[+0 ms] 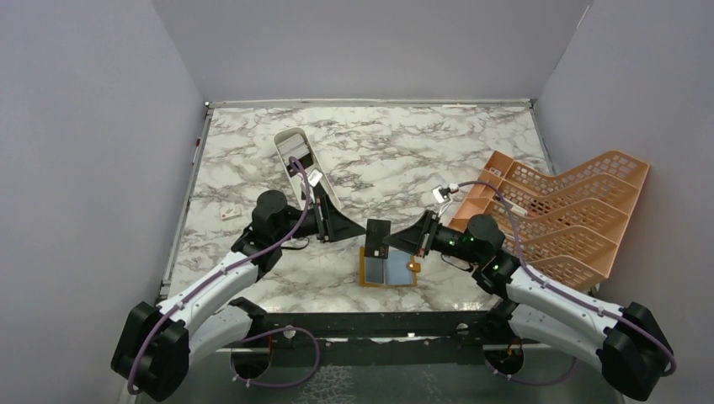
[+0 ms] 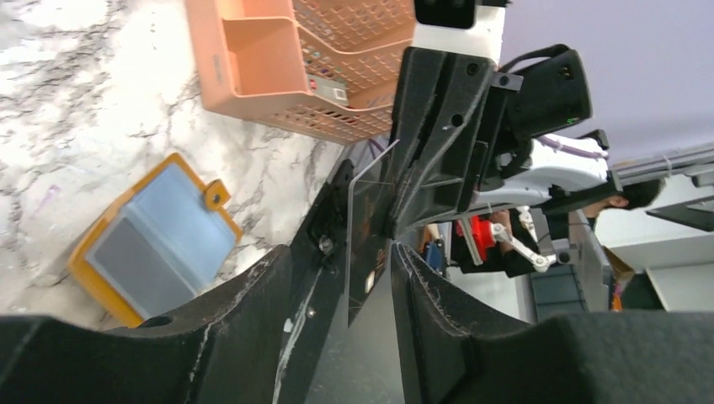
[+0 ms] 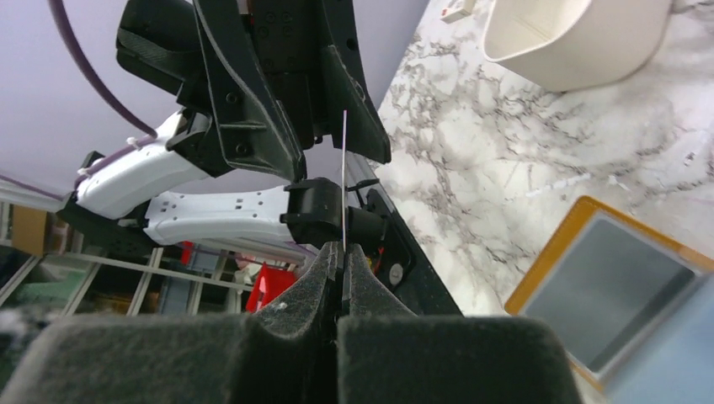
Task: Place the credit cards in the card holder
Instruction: Pick up the credit card from the storage box, then insert the credit card into the card holder.
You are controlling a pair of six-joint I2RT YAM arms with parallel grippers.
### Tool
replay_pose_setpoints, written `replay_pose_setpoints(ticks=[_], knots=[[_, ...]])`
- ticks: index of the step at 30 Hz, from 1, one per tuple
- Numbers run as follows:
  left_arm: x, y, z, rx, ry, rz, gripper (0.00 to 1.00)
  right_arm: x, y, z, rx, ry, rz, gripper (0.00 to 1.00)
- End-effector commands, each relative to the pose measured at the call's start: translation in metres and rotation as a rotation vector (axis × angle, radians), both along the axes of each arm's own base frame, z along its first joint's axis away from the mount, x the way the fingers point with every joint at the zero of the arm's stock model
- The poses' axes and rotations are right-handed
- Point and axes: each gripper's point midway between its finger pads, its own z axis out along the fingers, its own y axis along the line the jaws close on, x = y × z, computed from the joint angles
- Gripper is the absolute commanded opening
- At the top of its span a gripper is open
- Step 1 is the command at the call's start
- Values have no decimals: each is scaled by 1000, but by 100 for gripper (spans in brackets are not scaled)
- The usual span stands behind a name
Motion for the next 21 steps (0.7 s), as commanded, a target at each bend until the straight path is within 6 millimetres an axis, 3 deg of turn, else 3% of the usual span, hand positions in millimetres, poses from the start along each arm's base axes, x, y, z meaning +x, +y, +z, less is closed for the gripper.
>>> replay_pose_setpoints(ticks=[1,4,6,15,21], knots=[[16,6,-32,143,-52,69,51,4,-13,-30,-131,19,-75,1],[23,17,-68,308,-40,100,52,6,-24,-55,-217,58,-119,1],[23,21,-82,346,-30,104,52,7,-27,-69,-256,76,-134,1],[15,17,-125,422,36,81,55,14,-35,-130,-443,168,-157,1],[7,12,-151,464,67,60,55,16,-40,-147,-483,178,-177,1]])
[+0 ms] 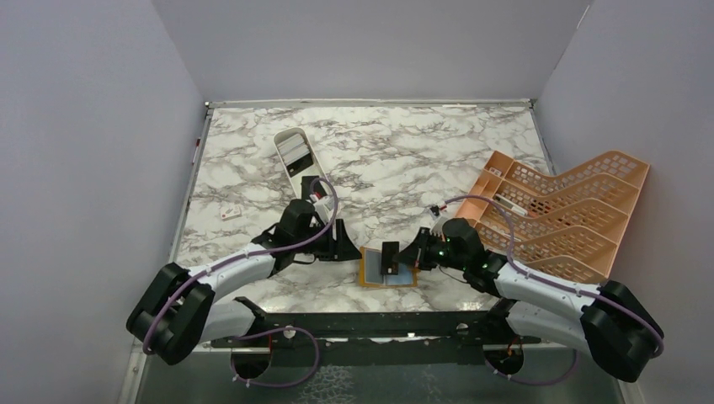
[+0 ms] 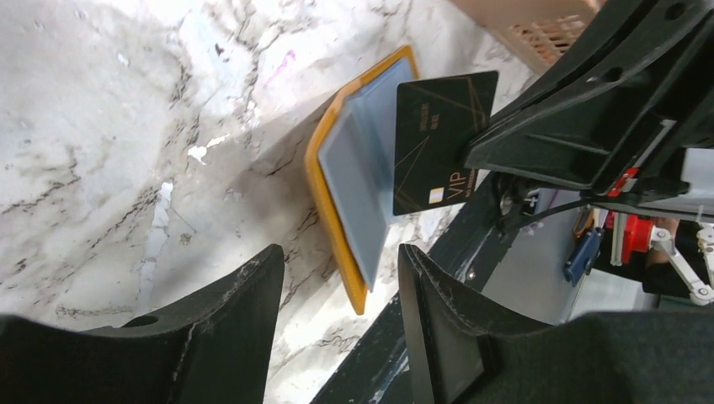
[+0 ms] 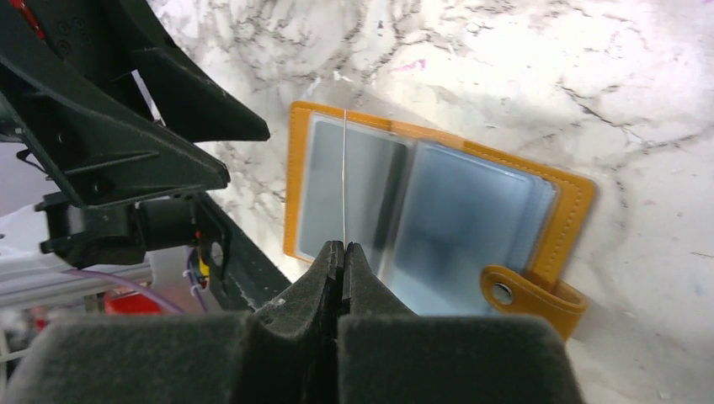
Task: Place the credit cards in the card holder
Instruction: Insert the credit card into the card holder.
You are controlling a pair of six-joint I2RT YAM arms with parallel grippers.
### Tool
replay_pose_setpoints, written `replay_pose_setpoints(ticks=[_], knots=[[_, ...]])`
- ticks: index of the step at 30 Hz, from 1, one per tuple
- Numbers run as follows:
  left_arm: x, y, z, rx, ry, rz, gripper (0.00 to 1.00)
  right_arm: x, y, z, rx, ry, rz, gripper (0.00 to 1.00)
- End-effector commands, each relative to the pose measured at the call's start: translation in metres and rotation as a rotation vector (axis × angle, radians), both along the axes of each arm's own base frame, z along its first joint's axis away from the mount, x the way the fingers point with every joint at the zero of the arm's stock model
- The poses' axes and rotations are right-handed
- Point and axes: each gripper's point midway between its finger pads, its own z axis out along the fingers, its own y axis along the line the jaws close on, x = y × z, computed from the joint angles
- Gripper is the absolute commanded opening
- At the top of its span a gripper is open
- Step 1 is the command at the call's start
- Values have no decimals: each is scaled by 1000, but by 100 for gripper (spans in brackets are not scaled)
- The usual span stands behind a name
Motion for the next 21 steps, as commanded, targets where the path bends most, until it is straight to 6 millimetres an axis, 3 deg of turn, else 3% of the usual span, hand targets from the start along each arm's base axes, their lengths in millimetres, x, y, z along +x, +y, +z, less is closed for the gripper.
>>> replay_pose_setpoints(ticks=[1,6,11,21], knots=[[1,-3,-15,28,-26,-5,55,6,-8,-12,-55,-27,-34,1],[-6,-7,-27,34,-1,-27,49,9,-14,-18,-72,-32,-58,1],[-10,-5,-41,70,10,-29,36,9,-15,-24,-72,-26,-66,1],[-18,-4,-56,90,35,-46,32,5,-14,-25,-12,-20,-74,1]])
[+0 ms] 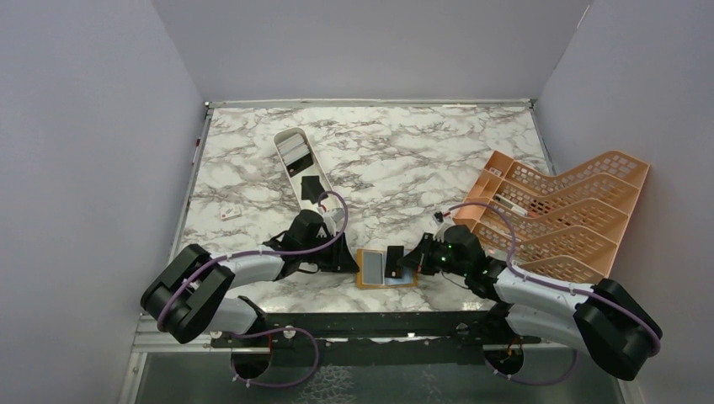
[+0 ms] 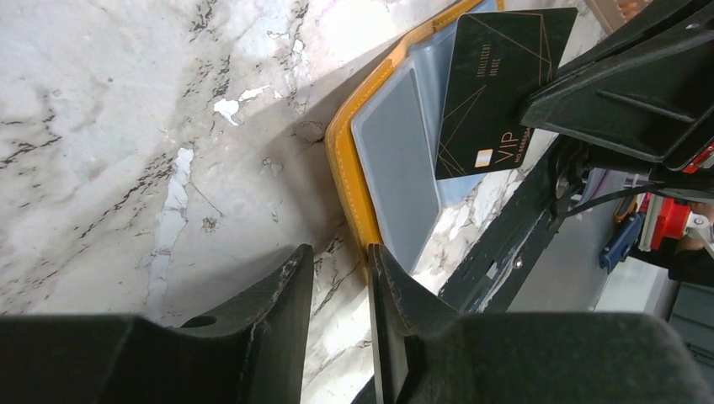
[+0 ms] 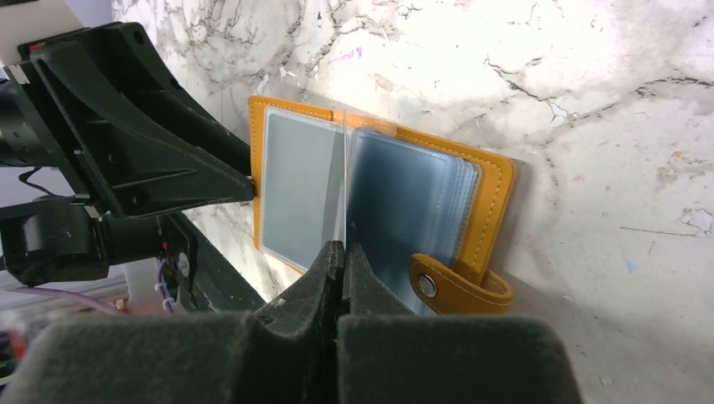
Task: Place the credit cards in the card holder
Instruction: Insert the credit card into the card holder.
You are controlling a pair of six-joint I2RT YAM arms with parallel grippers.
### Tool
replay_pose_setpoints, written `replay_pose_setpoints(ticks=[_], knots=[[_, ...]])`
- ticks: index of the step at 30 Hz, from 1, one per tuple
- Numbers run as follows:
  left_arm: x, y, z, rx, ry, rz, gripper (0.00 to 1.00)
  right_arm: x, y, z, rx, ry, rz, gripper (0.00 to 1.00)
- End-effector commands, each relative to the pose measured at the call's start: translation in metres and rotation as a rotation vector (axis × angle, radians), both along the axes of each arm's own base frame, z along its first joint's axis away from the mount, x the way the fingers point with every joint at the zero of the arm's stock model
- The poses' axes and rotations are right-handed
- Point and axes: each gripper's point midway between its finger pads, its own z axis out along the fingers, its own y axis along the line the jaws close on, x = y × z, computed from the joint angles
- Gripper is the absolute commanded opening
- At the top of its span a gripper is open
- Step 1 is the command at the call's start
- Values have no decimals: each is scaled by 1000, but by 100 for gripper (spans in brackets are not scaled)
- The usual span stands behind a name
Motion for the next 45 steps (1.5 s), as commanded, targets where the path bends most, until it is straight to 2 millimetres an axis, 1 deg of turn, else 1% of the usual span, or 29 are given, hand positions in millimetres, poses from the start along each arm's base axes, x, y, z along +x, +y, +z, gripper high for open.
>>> replay_pose_setpoints(ticks=[1,4,6,9,11,16,22,28,33,40,45], knots=[[2,-3,-4,1,-35,-10,31,6,1,5,49,-31,-29,1],[0,-3,-5,2,-31,-15,25,4,2,4,65,-28,-29,1],[0,-4,-4,-1,-34,-18,18,3,3,4,69,-28,-19,1],[-2,-4,-4,-5,-33,-20,6,2,3,2,83,-29,-18,1],[-3,-5,-2,-12,-34,-25,1,1,5,3,100,-28,-17,1],[-4,-5,-3,-12,-36,-29,0,3,6,7,123,-29,-29,1],[-8,-4,-3,-16,-26,-25,0,5,7,8,144,-35,-40,1],[-10,-5,-1,-20,-29,-20,0,5,2,-1,114,-28,-59,1],[-10,-5,-4,-12,-26,-19,0,-1,4,-2,109,-9,-22,1],[-11,-6,-7,-2,-28,-26,0,-9,0,-16,92,35,-20,1],[-11,-7,-8,3,-22,-25,0,-11,4,-14,109,41,-3,1]])
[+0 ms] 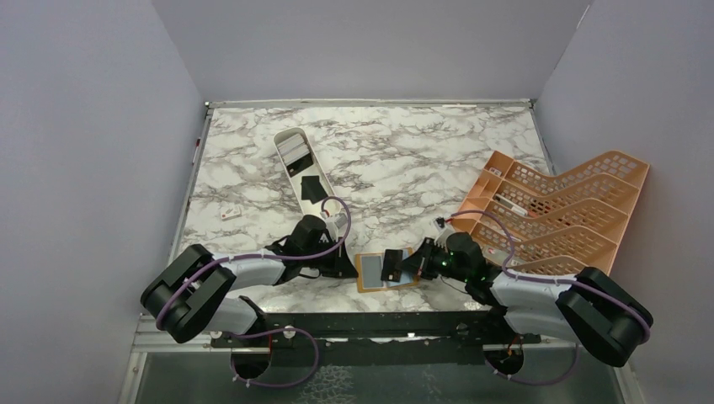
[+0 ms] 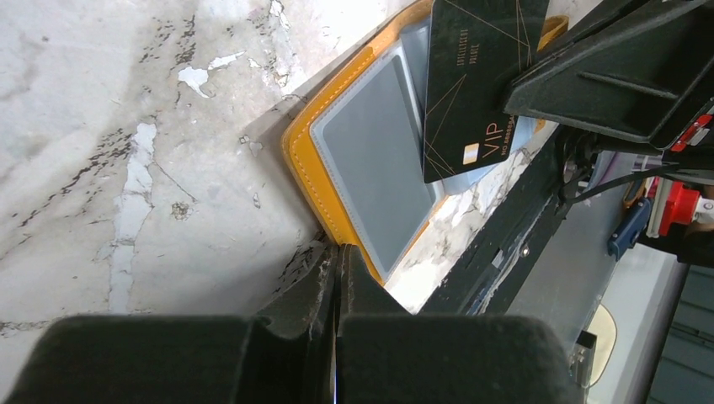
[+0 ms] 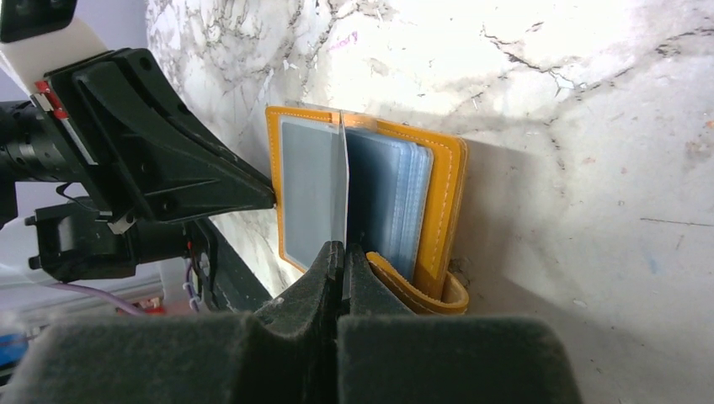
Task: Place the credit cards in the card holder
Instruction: Insert the credit card into the card holder.
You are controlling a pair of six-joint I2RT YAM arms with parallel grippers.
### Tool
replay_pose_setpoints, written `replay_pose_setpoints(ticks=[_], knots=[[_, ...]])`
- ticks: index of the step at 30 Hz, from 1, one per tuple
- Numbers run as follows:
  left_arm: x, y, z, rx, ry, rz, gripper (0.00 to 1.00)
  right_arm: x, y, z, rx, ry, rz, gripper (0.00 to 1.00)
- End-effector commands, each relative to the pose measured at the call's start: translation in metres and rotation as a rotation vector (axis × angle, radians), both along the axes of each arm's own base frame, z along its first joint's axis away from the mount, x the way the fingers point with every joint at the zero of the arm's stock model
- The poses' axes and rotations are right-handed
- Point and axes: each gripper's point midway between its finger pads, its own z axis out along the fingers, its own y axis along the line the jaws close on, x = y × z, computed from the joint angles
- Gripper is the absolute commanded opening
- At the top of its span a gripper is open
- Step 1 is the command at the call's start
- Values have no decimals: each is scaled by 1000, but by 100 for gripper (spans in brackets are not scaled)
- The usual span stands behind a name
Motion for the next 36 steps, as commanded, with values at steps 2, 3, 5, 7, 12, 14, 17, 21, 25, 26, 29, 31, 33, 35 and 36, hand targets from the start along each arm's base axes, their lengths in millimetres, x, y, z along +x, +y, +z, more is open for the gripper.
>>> replay_pose_setpoints(ticks=[2,3,5,7,12,14,17,21,25,26,29,31,33,35,36], knots=[[5,-3,-1,0,-21,10,0,-5,2,-1,14,14,31,1],[5,-3,-1,0,-23,9,0,-6,3,-1,13,15,39,1],[5,-3,-3,6,-17,8,0,-7,5,0,10,18,56,1],[5,-4,-3,5,-14,4,0,-9,4,-3,0,26,61,1],[4,-4,-1,4,-20,5,0,-13,5,-8,-7,37,88,1],[5,-4,-1,4,-22,6,0,-16,6,-10,-7,50,108,1],[5,-3,-3,10,-23,11,0,-20,6,-12,5,64,110,1],[5,-3,-4,15,-22,12,0,-19,8,-14,-7,67,127,1],[5,-3,-3,13,-26,11,0,-17,14,-12,0,71,145,1],[5,-3,-3,12,-26,10,0,-17,15,-11,0,73,150,1],[5,-4,-2,9,-26,8,0,-17,17,-12,-4,85,158,1],[6,-5,-1,7,-29,7,0,-18,17,-15,-12,99,164,1],[6,-5,0,6,-32,8,0,-19,18,-17,-16,116,170,1],[6,-4,0,8,-32,8,0,-21,18,-19,-17,124,177,1],[6,-5,1,6,-34,7,0,-21,18,-20,-19,127,179,1]])
